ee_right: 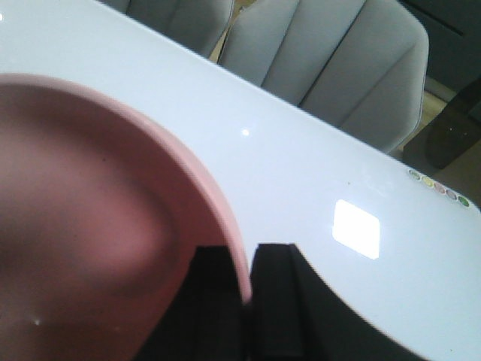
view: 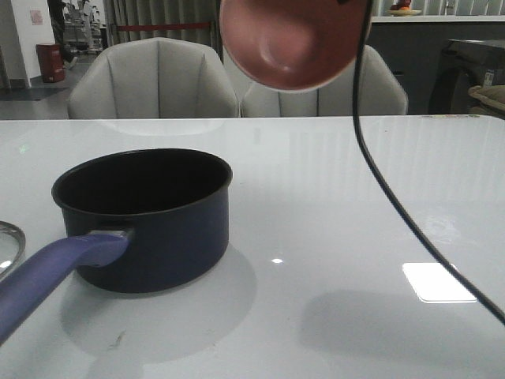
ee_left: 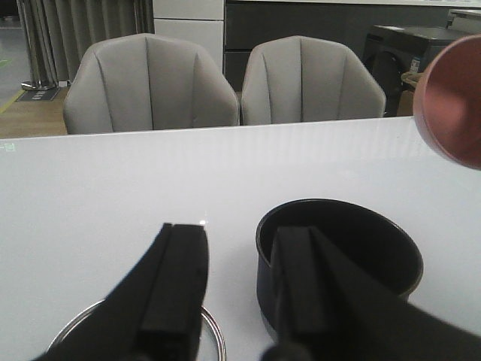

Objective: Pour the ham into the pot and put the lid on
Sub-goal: 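Turn the bowl upright and carry it back with the right gripper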

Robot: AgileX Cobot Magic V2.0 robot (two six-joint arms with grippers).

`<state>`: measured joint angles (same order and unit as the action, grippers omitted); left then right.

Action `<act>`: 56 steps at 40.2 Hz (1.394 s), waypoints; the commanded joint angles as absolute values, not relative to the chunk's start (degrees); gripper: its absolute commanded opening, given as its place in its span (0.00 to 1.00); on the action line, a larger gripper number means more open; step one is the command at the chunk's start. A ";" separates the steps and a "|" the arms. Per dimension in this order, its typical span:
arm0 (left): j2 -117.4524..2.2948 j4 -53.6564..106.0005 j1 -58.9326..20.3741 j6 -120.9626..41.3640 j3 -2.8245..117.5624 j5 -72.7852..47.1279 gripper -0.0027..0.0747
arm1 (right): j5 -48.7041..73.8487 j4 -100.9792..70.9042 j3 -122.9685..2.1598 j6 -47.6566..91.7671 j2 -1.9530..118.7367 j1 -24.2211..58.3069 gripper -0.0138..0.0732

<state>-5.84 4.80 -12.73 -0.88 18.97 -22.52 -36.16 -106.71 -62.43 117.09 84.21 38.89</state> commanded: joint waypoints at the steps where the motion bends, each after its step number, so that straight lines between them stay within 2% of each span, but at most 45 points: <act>1: -6.59 5.85 -13.15 -0.91 20.62 -17.90 0.40 | -34.71 -107.83 -61.65 116.64 81.04 38.52 0.32; 13: -6.59 5.85 -13.15 -0.91 20.62 -17.90 0.40 | -32.24 -107.83 -54.25 109.54 78.59 38.52 0.32; 38: -6.59 5.85 -13.15 -0.91 20.62 -17.90 0.40 | -30.81 -107.83 -54.10 103.76 73.97 37.38 0.32; 46: -6.59 5.85 -13.15 -0.91 20.62 -17.90 0.40 | -23.82 -106.98 -52.36 90.85 73.00 34.96 0.32; 54: -6.59 5.85 -13.15 -0.91 20.62 -17.90 0.40 | -7.63 -91.04 -47.08 64.81 71.48 27.06 0.32; 56: -6.59 5.85 -13.15 -0.91 20.62 -17.90 0.40 | -4.20 -87.60 -46.33 63.10 71.48 25.26 0.32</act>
<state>-5.84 5.20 -12.73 -0.88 18.97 -22.52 -12.07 -96.14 -46.10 70.38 73.60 28.18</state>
